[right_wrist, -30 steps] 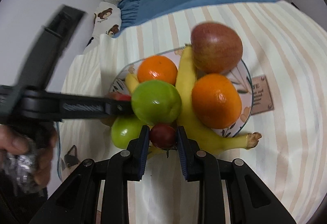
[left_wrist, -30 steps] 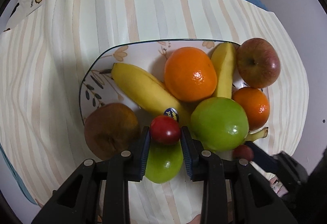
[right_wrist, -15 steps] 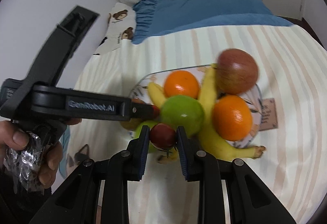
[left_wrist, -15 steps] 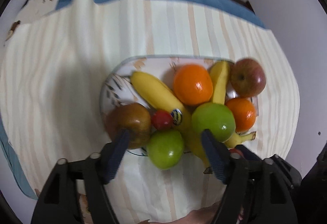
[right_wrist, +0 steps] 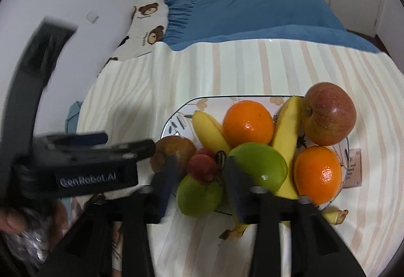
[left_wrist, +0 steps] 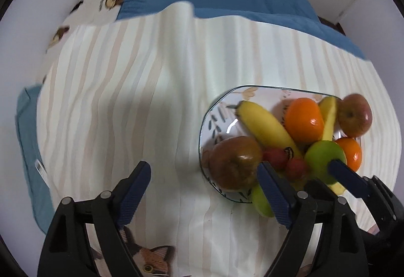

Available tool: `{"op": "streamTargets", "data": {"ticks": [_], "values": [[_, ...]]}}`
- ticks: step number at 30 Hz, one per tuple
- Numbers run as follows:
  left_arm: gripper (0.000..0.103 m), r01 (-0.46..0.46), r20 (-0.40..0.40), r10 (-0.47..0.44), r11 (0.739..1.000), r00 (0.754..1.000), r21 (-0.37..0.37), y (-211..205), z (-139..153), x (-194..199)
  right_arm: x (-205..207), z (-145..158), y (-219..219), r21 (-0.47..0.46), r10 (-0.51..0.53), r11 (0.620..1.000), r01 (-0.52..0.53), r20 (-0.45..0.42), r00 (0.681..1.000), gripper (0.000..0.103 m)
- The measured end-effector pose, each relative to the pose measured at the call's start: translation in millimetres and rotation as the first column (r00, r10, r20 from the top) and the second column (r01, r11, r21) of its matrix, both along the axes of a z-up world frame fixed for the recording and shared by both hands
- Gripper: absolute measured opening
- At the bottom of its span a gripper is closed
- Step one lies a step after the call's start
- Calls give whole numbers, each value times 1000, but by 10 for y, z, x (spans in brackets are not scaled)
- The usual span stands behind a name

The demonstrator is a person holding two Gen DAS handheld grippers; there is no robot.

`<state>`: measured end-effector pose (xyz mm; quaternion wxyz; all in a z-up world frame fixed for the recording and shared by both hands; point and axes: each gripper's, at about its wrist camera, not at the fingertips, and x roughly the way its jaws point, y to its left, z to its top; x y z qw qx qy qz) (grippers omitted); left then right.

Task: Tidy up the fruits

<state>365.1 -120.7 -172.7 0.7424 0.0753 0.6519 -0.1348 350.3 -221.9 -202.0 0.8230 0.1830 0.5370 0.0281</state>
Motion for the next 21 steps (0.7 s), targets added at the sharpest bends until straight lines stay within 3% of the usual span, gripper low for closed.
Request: {"op": "streamTargets", "data": {"ticks": [4,8,13,21], "values": [[86,-21,-11,21,1000,1000,-6,127,-76,-34,-106,110,-106,-1,-52,999,52,26,998,81],[86,-26,-2,26,1000,1000,0,179,-97,-120,-248,225,-254,10,-101,995,101,44,994,81],[86,-10,71,9,1000,997,10,164,63,-414,-428,287,-346,-127,-149,981,149,13,989,96],[86,35,183,-38,999,982,22,29,399,-887,-731,432,-368,-295,-178,939,180,31,983,100]]}}
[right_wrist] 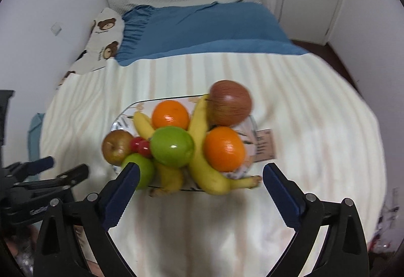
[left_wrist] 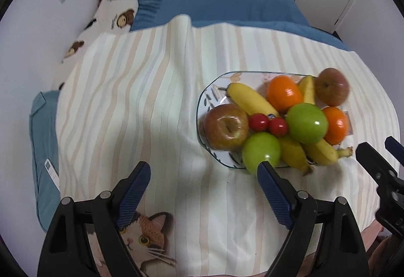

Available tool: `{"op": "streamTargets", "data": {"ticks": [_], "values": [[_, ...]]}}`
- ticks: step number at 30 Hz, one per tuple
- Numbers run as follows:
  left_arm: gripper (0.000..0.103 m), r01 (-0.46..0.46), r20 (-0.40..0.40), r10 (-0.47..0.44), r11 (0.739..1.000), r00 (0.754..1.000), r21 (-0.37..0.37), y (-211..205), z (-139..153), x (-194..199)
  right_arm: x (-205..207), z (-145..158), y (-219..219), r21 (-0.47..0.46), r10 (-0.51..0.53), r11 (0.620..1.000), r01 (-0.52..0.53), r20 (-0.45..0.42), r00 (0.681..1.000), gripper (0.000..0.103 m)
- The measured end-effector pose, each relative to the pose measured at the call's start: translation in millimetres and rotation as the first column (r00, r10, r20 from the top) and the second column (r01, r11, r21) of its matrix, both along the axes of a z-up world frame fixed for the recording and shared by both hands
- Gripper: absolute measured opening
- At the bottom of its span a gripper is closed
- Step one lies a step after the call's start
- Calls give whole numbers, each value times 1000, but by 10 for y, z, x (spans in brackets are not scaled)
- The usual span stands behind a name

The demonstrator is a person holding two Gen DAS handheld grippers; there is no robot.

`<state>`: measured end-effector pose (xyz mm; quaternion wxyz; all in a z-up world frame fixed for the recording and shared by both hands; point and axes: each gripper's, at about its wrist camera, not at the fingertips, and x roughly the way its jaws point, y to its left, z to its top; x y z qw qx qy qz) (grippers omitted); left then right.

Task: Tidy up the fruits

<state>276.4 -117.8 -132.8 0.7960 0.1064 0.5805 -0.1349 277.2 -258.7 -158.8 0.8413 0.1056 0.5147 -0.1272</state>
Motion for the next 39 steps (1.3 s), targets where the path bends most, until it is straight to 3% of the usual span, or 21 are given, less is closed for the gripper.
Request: {"op": "streamTargets", "data": {"ticks": [4,15,30,39], "values": [[86,7,33,-7,1000,999,-21,-30,169,-99,-171,142,-50,-48,-13,999,14,19,1000,100],[86,9,97,-4,999,995,-49,-53,603,-402,-497,541,-139,-48,-32,998,36,78,996,100],[86,16,251,18,991,968,-133,163,1655,-1341,-1609,1679,39,-69,-11,997,27,223,975,100],[86,30,293,19,986,956,-164,286,2028,-1803,-2135,2219,270,-89,37,996,-12,284,958,100]]}}
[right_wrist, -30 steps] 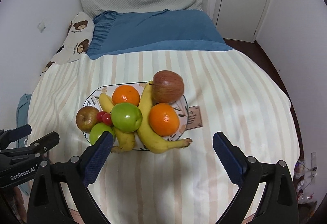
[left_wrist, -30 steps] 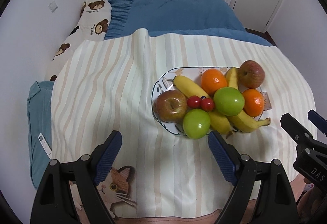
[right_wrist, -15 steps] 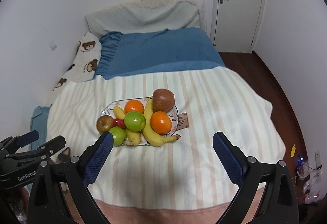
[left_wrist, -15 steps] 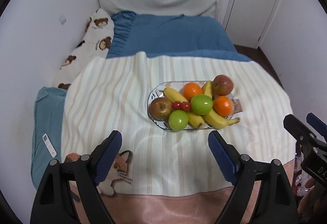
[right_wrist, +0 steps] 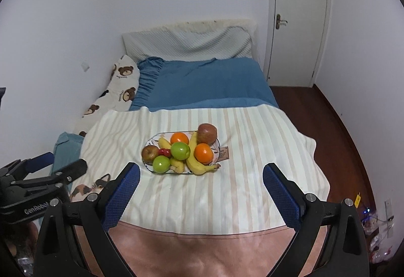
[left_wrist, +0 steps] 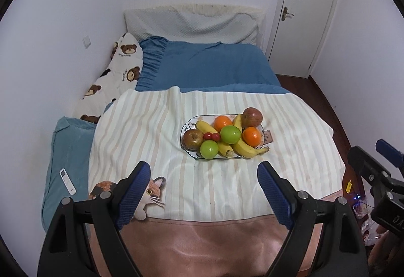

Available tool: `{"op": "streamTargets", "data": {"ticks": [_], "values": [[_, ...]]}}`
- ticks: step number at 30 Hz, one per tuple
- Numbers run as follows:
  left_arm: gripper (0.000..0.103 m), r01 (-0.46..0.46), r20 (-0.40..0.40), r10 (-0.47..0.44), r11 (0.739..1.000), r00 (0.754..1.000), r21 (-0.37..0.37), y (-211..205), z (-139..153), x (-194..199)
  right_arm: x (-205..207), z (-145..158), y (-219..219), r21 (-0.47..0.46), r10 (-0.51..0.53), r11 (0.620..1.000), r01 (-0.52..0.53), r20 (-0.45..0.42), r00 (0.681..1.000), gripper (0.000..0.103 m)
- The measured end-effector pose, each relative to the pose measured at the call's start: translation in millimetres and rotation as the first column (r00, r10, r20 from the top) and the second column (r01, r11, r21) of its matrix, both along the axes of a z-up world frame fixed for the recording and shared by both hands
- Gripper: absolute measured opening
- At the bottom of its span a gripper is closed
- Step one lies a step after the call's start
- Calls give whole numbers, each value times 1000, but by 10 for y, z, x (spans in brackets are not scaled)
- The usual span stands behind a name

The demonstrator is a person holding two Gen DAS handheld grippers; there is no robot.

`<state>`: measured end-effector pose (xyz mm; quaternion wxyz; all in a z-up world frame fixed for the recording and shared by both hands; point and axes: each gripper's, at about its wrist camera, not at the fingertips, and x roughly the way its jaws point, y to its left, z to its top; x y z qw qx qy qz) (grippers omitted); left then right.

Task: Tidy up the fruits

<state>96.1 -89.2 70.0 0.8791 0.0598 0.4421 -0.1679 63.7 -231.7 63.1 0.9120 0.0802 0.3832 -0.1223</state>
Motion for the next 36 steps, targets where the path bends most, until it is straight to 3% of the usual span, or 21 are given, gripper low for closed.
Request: {"op": "streamTargets", "data": {"ticks": [6,14,36], "values": [[87,-4,34,3,1000,999,13,36,133,-249,-227,239,118,-22,14,1000,-13,37,999,102],[102,-28,56,27,1000,998,11,65,155,-307,-299,255,178,-21,34,999,-33,31,999,103],[103,-76,6,76,994,997,76,-221,-624,383,482,-579,-168,-38,-8,999,7,-13,1000,103]]}}
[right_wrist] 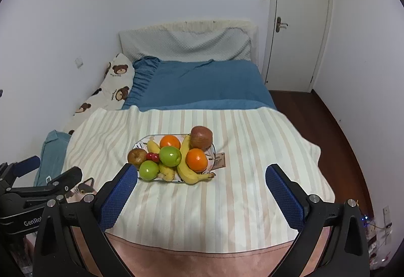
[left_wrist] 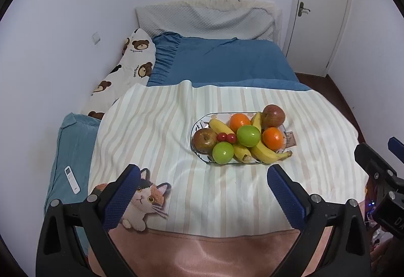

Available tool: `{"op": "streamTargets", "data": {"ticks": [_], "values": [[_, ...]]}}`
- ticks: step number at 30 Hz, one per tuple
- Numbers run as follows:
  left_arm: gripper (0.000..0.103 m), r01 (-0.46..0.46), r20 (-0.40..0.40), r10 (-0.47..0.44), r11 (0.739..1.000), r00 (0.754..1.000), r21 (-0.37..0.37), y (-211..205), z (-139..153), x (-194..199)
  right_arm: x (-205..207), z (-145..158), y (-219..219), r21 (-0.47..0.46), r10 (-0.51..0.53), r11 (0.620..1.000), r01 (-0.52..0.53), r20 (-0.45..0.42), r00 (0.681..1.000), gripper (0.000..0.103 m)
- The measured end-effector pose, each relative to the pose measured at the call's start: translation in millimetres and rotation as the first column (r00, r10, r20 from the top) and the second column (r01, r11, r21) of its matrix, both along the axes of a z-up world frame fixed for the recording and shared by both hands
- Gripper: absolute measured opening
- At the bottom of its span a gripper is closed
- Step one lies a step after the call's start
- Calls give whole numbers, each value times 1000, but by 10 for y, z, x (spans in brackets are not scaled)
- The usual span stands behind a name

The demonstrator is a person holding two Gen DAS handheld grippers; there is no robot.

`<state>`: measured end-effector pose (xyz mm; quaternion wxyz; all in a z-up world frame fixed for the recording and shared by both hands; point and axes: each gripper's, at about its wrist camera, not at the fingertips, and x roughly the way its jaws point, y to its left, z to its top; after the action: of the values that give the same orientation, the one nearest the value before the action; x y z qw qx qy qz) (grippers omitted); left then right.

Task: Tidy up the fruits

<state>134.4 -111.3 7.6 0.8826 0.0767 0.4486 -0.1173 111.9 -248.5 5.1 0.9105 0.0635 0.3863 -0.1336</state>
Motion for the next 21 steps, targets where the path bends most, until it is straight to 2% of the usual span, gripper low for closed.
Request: {"op": "streamTargets", "data": {"ticks": [5,10,21], "values": [[103,7,-22,-7,999,1000,35,-102,-211,145,165,-234,-75,23,-7,1000,8,-27,1000,103],[103,6,-56,-5,1000,998,31,-143,-350,237,295,-405,-135,21,-8,1000,10,-56,998,103],[103,-1,-69,3,1000,998,31,-159,-441,343,407,-532,-213,39,-18,999,21,-74,997,103]]}}
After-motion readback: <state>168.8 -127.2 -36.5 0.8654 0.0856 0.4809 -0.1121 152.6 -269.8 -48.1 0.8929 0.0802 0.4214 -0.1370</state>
